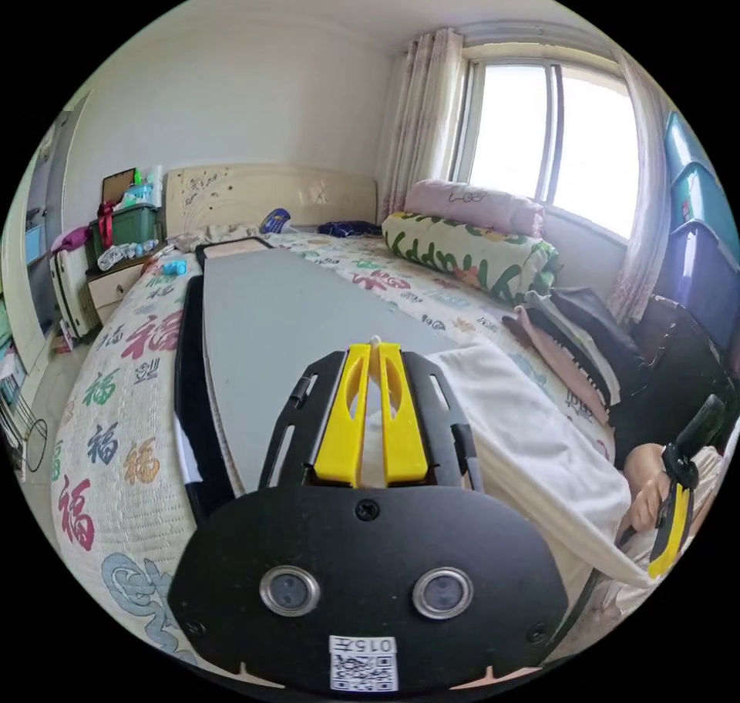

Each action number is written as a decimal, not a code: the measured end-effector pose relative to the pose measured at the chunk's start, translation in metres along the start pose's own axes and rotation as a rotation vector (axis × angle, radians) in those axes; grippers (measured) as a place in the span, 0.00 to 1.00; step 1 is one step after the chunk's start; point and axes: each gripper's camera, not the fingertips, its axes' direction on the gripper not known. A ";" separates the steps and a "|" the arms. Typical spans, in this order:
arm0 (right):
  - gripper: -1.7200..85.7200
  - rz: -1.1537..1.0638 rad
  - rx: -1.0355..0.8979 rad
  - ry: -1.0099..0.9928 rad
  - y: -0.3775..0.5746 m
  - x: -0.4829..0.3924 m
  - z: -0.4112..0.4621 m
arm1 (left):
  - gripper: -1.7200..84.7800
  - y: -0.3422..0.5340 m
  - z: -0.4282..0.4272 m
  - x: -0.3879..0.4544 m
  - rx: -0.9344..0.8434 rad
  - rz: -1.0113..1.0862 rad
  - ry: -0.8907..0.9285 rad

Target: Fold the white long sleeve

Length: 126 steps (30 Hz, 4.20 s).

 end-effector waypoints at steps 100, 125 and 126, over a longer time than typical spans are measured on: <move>0.02 0.161 -0.653 0.894 -0.177 0.195 0.345 | 0.04 0.031 0.199 0.278 -0.357 0.339 -0.373; 0.17 0.758 -0.279 0.215 -0.291 0.187 0.142 | 0.23 0.104 0.210 -0.023 -0.431 -0.137 0.220; 0.17 0.762 -0.280 0.214 -0.293 0.185 0.142 | 0.23 0.104 0.210 -0.028 -0.430 -0.141 0.227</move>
